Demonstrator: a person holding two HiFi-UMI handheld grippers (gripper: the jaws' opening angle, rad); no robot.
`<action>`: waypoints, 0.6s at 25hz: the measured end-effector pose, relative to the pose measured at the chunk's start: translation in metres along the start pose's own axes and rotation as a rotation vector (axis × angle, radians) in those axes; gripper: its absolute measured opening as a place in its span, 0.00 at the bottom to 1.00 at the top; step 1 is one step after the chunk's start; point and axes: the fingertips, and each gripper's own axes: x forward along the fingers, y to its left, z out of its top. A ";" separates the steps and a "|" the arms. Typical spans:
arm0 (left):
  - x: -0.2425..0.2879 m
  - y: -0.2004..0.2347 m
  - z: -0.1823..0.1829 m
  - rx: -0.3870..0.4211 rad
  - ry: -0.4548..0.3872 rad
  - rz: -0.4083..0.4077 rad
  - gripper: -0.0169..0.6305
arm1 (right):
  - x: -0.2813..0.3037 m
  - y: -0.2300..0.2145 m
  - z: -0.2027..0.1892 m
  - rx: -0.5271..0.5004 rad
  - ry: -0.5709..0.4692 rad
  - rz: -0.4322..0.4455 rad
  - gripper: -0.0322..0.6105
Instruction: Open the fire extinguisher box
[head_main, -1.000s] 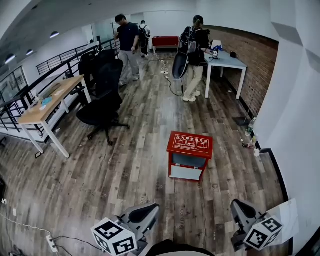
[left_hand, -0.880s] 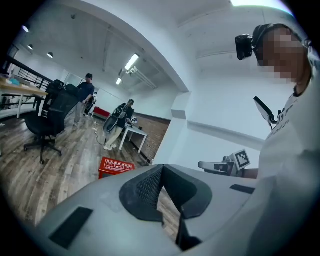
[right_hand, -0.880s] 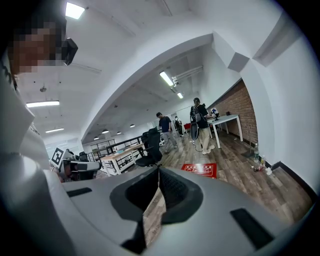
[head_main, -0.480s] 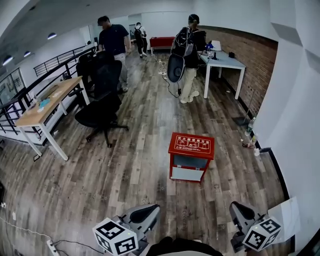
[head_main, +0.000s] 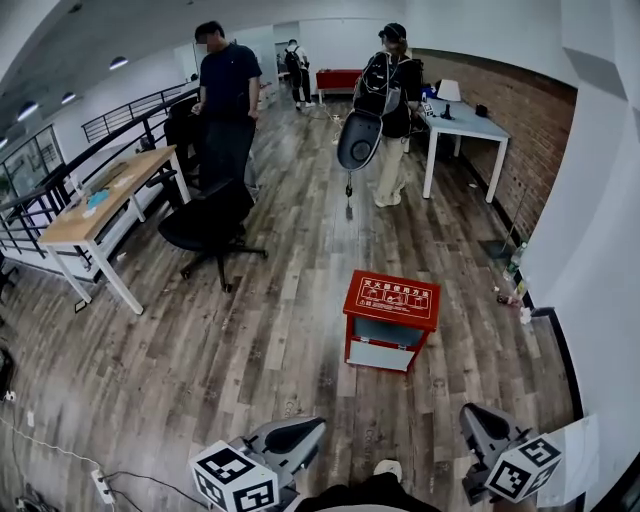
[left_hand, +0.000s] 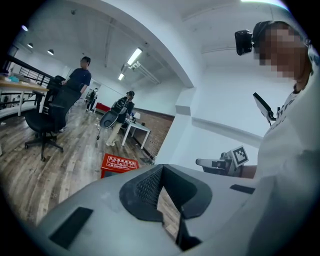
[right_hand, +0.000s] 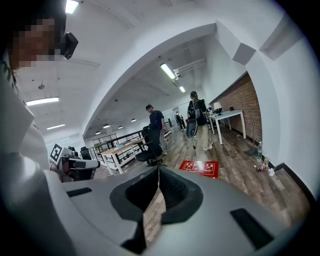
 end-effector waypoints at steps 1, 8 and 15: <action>0.005 0.002 0.002 -0.001 0.002 0.007 0.04 | 0.005 -0.004 0.003 -0.014 0.005 0.007 0.07; 0.045 0.011 0.016 -0.008 -0.002 0.053 0.04 | 0.033 -0.050 0.029 -0.045 0.025 0.042 0.07; 0.091 0.012 0.032 -0.006 -0.034 0.076 0.04 | 0.050 -0.090 0.041 -0.100 0.076 0.080 0.07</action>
